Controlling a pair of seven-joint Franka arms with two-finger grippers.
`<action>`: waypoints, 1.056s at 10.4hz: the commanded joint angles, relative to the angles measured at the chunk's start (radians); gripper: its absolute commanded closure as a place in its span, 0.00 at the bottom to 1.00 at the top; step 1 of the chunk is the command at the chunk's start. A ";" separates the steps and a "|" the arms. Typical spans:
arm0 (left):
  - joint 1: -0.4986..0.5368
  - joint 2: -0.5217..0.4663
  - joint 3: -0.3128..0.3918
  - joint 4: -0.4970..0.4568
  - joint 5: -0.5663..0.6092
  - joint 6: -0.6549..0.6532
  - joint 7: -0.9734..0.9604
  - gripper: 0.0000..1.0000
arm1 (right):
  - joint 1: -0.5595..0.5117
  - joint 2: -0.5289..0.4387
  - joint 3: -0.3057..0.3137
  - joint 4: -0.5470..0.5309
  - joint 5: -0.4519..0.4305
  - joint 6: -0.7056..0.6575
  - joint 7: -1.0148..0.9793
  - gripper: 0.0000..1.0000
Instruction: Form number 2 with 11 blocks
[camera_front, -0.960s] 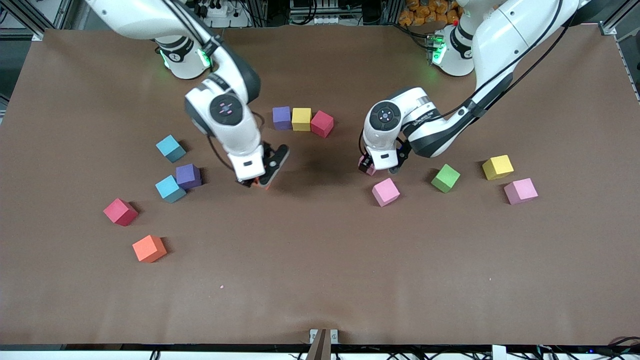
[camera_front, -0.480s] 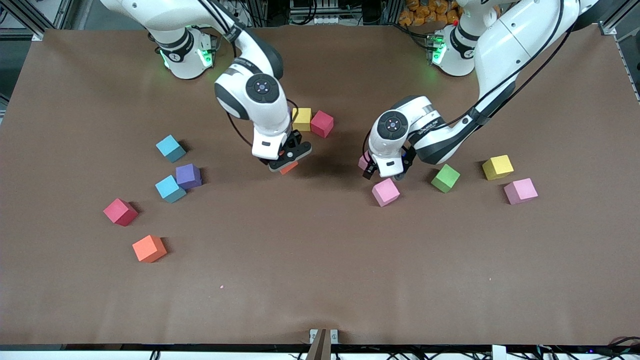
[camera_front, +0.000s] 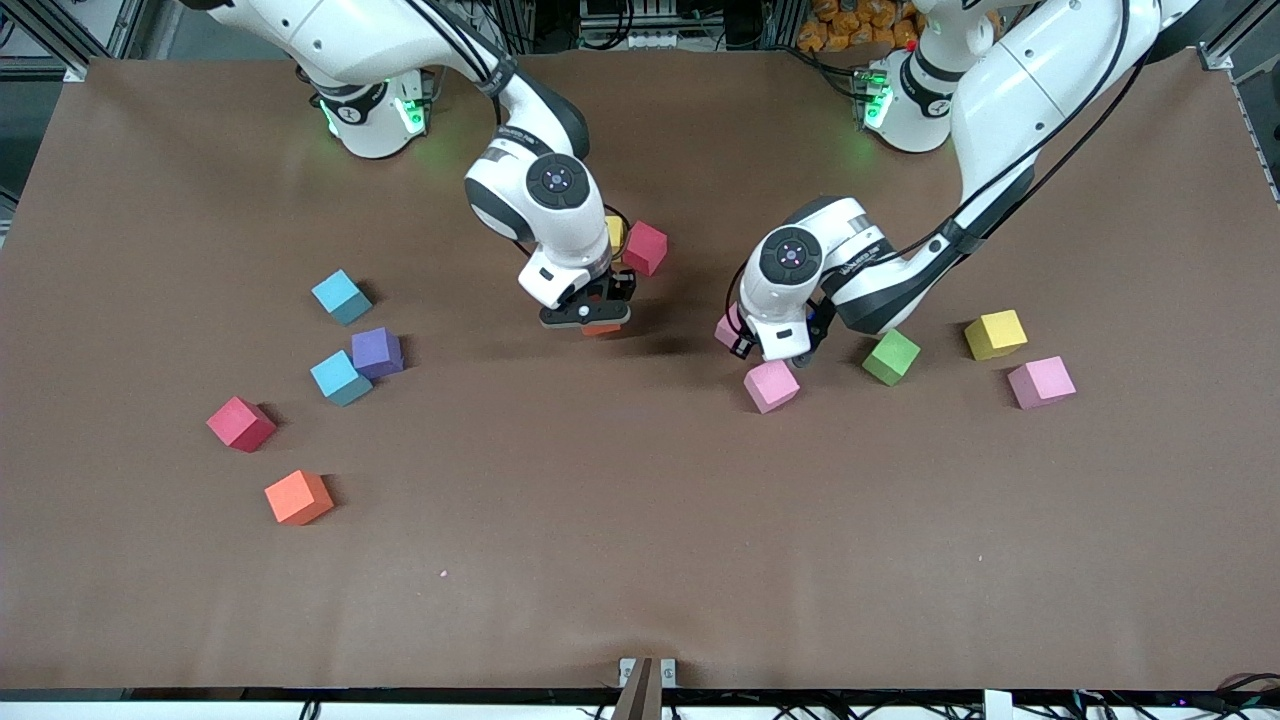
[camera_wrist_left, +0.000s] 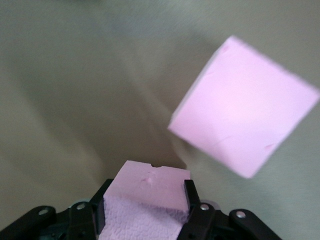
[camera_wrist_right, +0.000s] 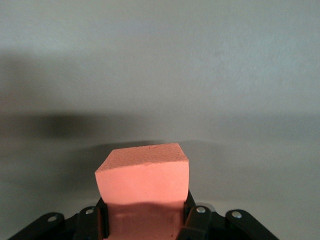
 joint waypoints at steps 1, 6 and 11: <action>0.016 -0.037 0.003 0.025 0.015 -0.010 0.002 0.61 | 0.103 0.029 -0.064 0.011 -0.017 0.008 0.108 0.65; 0.026 -0.036 0.017 0.188 0.014 -0.088 0.080 0.61 | 0.157 0.057 -0.069 0.042 -0.005 0.009 0.153 0.65; 0.014 -0.018 0.045 0.206 0.018 -0.088 0.164 0.61 | 0.180 0.078 -0.069 0.044 -0.017 0.029 0.154 0.65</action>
